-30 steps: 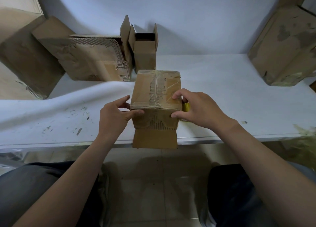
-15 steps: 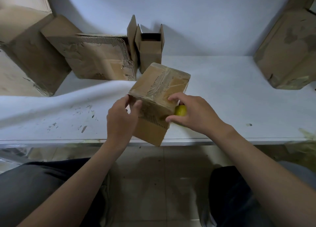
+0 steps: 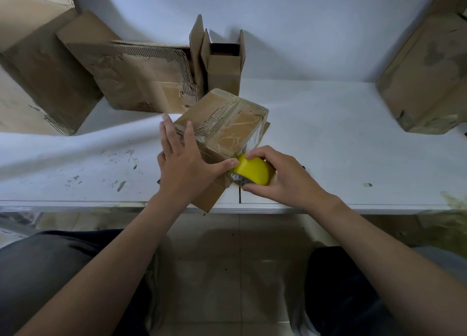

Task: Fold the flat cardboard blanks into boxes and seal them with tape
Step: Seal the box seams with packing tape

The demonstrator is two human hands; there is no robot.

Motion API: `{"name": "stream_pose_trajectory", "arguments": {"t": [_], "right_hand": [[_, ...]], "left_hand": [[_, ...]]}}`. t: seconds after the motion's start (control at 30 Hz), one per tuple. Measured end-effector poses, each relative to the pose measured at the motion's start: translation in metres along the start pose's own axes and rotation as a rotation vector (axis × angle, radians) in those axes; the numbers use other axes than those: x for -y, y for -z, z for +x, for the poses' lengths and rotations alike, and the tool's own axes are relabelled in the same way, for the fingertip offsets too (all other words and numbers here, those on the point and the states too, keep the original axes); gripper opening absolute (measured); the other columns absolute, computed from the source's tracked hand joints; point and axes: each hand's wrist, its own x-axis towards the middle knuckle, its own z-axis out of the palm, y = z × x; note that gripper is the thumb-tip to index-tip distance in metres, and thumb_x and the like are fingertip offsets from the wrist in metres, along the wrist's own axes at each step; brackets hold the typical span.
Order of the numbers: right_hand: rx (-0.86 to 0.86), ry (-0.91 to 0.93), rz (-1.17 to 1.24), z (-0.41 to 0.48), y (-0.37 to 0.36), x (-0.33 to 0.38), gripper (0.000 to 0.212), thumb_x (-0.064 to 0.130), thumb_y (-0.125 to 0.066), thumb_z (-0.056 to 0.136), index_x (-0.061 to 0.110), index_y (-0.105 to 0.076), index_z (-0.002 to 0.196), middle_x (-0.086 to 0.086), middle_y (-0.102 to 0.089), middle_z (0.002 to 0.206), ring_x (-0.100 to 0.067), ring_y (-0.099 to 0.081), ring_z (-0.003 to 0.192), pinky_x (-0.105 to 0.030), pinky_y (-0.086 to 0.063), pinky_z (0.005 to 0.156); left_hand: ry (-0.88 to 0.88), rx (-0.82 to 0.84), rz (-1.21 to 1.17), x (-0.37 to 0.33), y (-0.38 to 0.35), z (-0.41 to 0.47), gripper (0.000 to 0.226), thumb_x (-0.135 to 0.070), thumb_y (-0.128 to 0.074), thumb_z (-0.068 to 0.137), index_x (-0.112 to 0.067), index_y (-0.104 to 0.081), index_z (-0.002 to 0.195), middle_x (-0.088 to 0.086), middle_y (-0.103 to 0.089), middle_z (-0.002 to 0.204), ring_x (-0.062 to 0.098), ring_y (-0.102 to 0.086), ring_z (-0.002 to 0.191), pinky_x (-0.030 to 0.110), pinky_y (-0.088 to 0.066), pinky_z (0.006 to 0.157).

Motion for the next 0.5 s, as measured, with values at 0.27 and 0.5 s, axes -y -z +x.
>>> {"name": "stream_pose_trajectory", "arguments": {"t": [0.27, 0.5], "right_hand": [[-0.035, -0.015, -0.201, 0.001, -0.005, 0.002, 0.040, 0.046, -0.079, 0.082, 0.034, -0.067, 0.118, 0.015, -0.066, 0.113, -0.006, -0.057, 0.095, -0.021, -0.050, 0.078], [-0.001, 0.006, -0.230, 0.021, -0.011, 0.004, 0.037, 0.045, -0.077, 0.084, 0.033, -0.063, 0.116, 0.013, -0.065, 0.108, -0.008, -0.057, 0.091, -0.020, -0.045, 0.074]], "left_hand": [[-0.023, -0.057, 0.045, 0.001, -0.006, -0.001, 0.132, -0.099, -0.041, 0.061, -0.015, -0.013, 0.158, 0.014, 0.006, 0.168, 0.034, 0.008, 0.155, 0.063, -0.023, 0.116], [-0.018, -0.083, -0.060, -0.004, -0.010, 0.001, 0.127, -0.086, -0.059, 0.059, -0.010, -0.022, 0.154, 0.019, -0.003, 0.164, 0.041, -0.007, 0.152, 0.063, -0.030, 0.116]]}}
